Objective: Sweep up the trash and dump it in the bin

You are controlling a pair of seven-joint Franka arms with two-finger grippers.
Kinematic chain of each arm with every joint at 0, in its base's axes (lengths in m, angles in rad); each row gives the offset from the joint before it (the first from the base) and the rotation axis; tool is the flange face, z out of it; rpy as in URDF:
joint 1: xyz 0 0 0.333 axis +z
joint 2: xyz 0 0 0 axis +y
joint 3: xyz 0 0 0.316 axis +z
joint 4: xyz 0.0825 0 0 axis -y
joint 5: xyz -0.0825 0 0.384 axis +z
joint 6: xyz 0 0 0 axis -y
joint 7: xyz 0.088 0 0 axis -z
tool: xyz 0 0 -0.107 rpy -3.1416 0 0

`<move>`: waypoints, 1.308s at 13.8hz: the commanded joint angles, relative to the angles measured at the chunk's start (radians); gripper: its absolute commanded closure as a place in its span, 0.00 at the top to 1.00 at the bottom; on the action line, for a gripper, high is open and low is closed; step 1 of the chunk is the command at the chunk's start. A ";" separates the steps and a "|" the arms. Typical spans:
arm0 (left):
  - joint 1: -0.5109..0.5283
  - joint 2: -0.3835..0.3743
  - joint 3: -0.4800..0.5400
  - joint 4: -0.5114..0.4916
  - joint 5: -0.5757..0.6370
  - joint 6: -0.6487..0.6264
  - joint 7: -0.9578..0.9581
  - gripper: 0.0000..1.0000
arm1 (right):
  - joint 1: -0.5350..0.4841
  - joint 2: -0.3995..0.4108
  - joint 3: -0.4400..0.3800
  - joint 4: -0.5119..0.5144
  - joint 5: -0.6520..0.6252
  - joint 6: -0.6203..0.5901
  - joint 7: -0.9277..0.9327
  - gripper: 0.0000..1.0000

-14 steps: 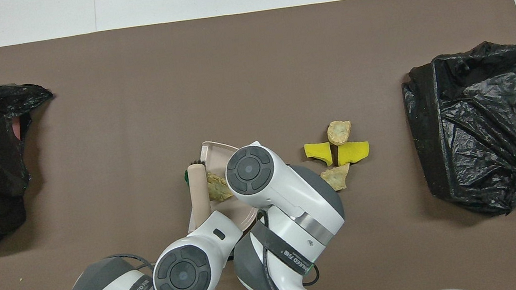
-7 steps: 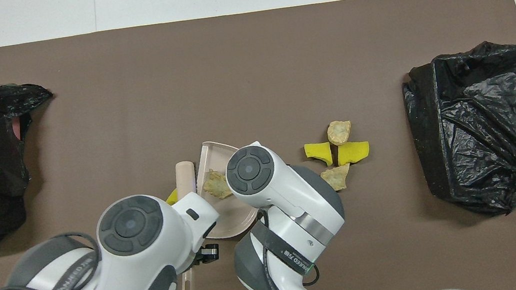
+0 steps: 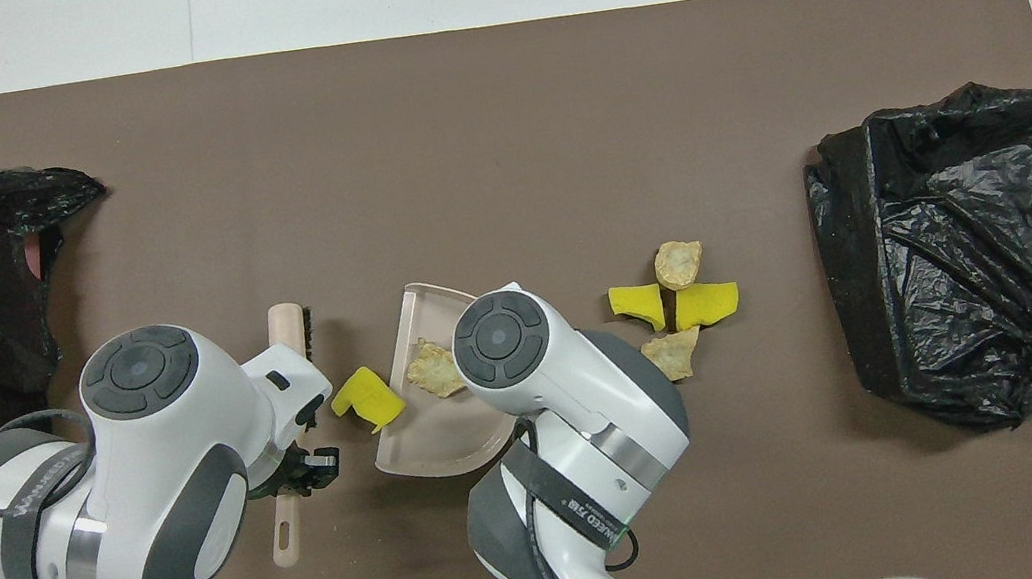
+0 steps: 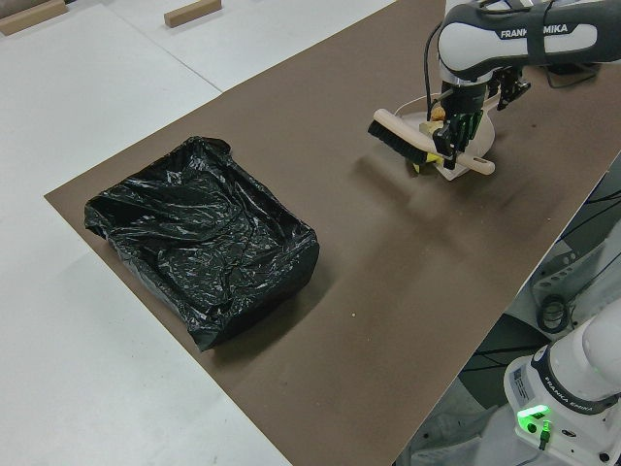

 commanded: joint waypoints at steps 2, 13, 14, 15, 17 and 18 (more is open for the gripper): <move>-0.011 -0.026 -0.009 -0.105 0.029 0.095 0.023 0.00 | -0.004 -0.005 0.005 -0.037 0.036 0.073 -0.023 0.00; 0.000 -0.043 -0.210 0.044 -0.016 -0.140 -0.101 0.00 | -0.005 -0.014 0.005 -0.072 0.037 0.093 -0.029 0.00; 0.000 -0.059 -0.207 0.042 -0.016 -0.144 -0.107 0.00 | -0.005 -0.014 0.005 -0.074 0.037 0.092 -0.029 0.00; 0.000 -0.065 -0.207 0.041 -0.016 -0.159 -0.110 0.00 | -0.005 -0.014 0.005 -0.072 0.037 0.089 -0.029 0.00; 0.000 -0.077 -0.206 0.041 -0.016 -0.195 -0.121 0.00 | -0.005 -0.013 0.004 -0.063 0.037 0.079 -0.020 0.00; -0.002 -0.083 -0.206 0.039 -0.016 -0.205 -0.128 0.00 | -0.008 -0.013 0.004 -0.059 0.037 0.078 -0.018 0.00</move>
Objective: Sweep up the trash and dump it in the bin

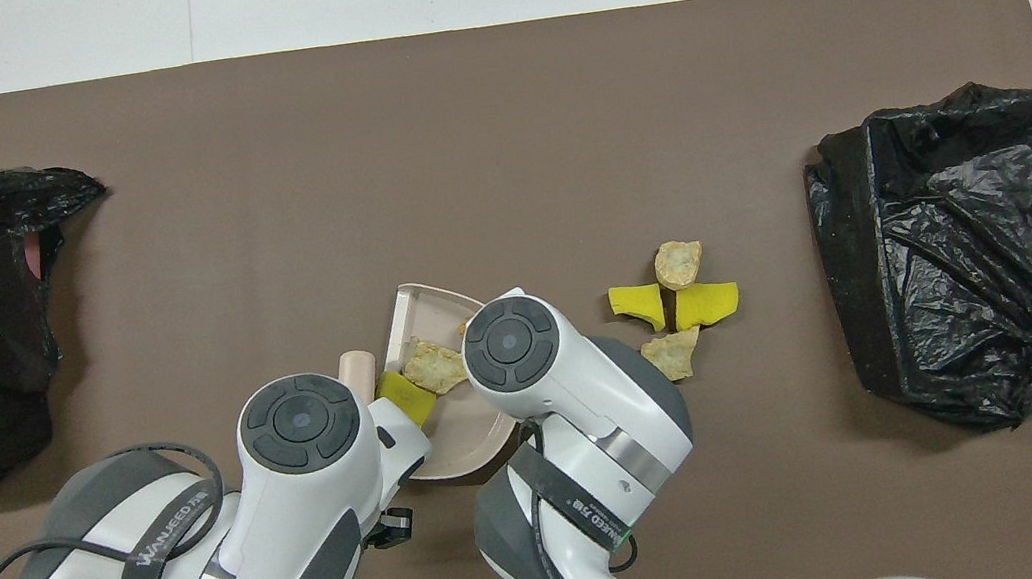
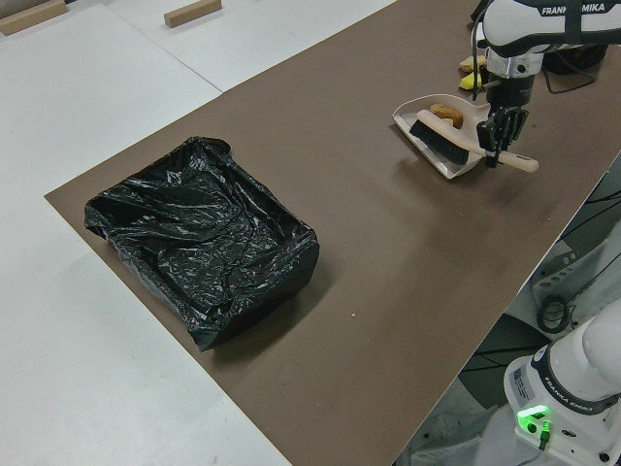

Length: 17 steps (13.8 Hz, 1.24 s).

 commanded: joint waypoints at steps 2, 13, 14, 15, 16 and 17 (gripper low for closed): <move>0.001 -0.067 0.003 0.003 -0.012 -0.057 -0.013 0.00 | -0.026 -0.014 0.004 -0.019 0.025 0.023 -0.025 0.00; -0.018 -0.125 0.001 0.012 -0.048 -0.097 -0.118 0.00 | -0.086 -0.030 0.001 -0.016 0.025 0.009 -0.107 0.00; -0.018 -0.128 0.001 0.001 -0.048 -0.074 -0.181 0.00 | -0.101 -0.043 0.001 -0.016 0.025 -0.002 -0.123 0.00; -0.018 -0.138 0.001 -0.013 -0.048 -0.047 -0.229 0.00 | -0.127 -0.059 0.001 -0.014 0.025 -0.017 -0.152 0.00; -0.018 -0.144 -0.001 -0.026 -0.048 -0.018 -0.269 0.00 | -0.164 -0.085 0.001 -0.014 0.025 -0.023 -0.189 0.00; -0.022 -0.162 -0.002 -0.055 -0.050 0.012 -0.287 0.00 | -0.199 -0.109 0.002 -0.014 0.027 -0.044 -0.230 0.00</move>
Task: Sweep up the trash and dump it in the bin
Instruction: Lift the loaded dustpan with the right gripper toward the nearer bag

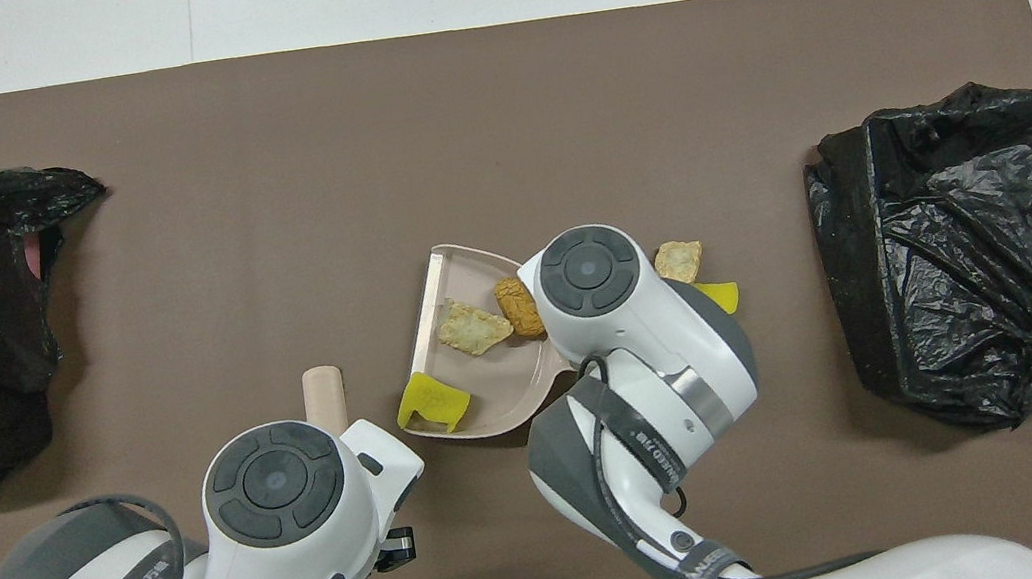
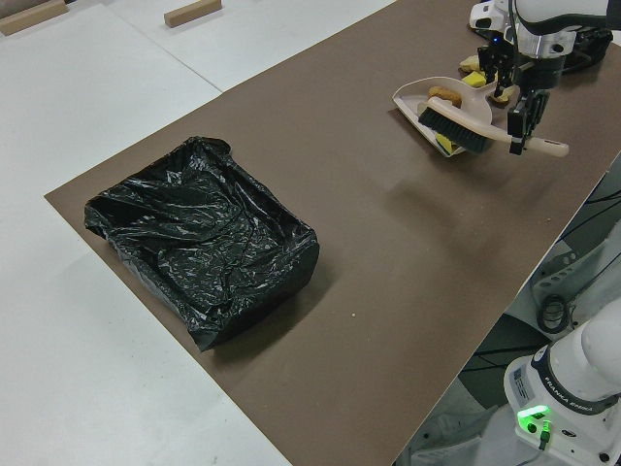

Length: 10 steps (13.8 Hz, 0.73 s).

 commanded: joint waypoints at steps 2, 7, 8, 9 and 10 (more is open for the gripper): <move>-0.009 -0.114 -0.008 -0.141 -0.099 0.131 -0.055 0.00 | -0.114 -0.139 0.005 -0.007 0.023 -0.092 -0.139 0.00; -0.037 -0.154 -0.194 -0.284 -0.271 0.282 -0.073 0.00 | -0.323 -0.271 0.000 0.020 0.000 -0.253 -0.298 0.00; -0.037 -0.163 -0.266 -0.313 -0.291 0.323 -0.102 0.00 | -0.373 -0.289 -0.001 0.020 -0.004 -0.274 -0.330 0.00; -0.036 -0.163 -0.351 -0.342 -0.296 0.366 -0.139 0.00 | -0.438 -0.300 -0.001 0.020 -0.028 -0.288 -0.384 0.00; -0.036 -0.163 -0.391 -0.370 -0.297 0.401 -0.165 0.00 | -0.493 -0.302 -0.001 0.026 -0.052 -0.291 -0.445 0.00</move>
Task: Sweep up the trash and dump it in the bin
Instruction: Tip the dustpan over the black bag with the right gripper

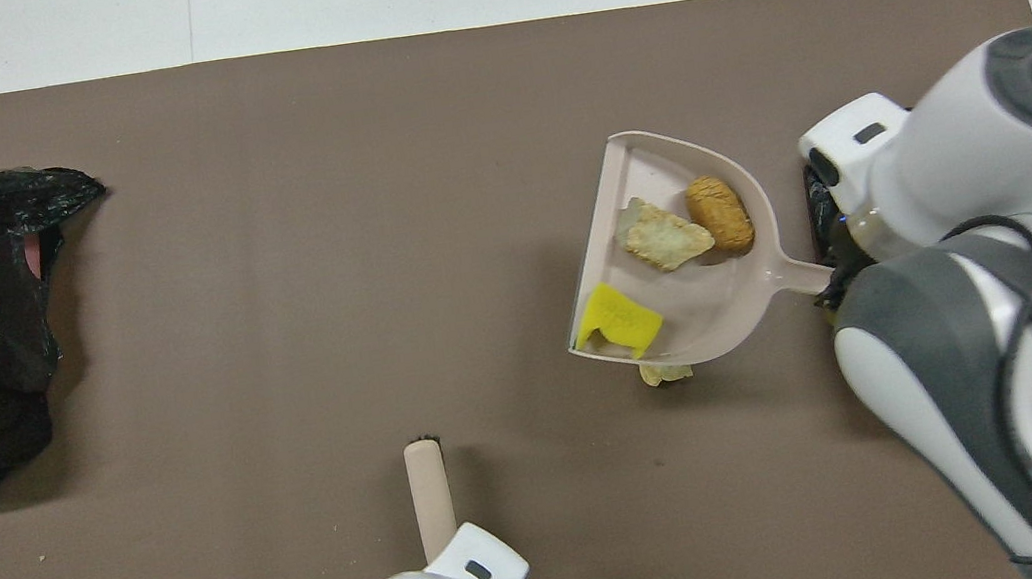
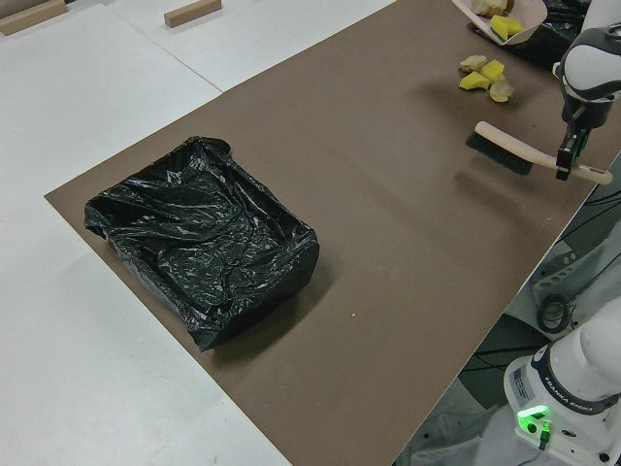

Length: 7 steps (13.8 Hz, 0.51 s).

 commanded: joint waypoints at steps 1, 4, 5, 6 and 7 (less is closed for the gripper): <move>-0.011 -0.053 -0.087 -0.101 -0.044 0.113 -0.048 0.00 | -0.159 -0.012 0.012 0.004 -0.042 -0.013 -0.164 0.00; -0.011 -0.038 -0.097 -0.106 -0.093 0.141 -0.044 0.00 | -0.306 -0.009 0.012 0.000 -0.166 0.051 -0.310 0.00; -0.011 -0.021 -0.097 -0.107 -0.095 0.138 -0.033 0.00 | -0.349 -0.009 0.012 -0.003 -0.215 0.083 -0.341 0.00; -0.008 -0.007 -0.097 -0.106 -0.099 0.138 -0.021 0.00 | -0.378 -0.009 0.013 -0.006 -0.269 0.114 -0.365 0.00; -0.008 -0.001 -0.097 -0.106 -0.108 0.138 -0.001 0.00 | -0.398 -0.006 0.013 -0.006 -0.328 0.145 -0.387 0.00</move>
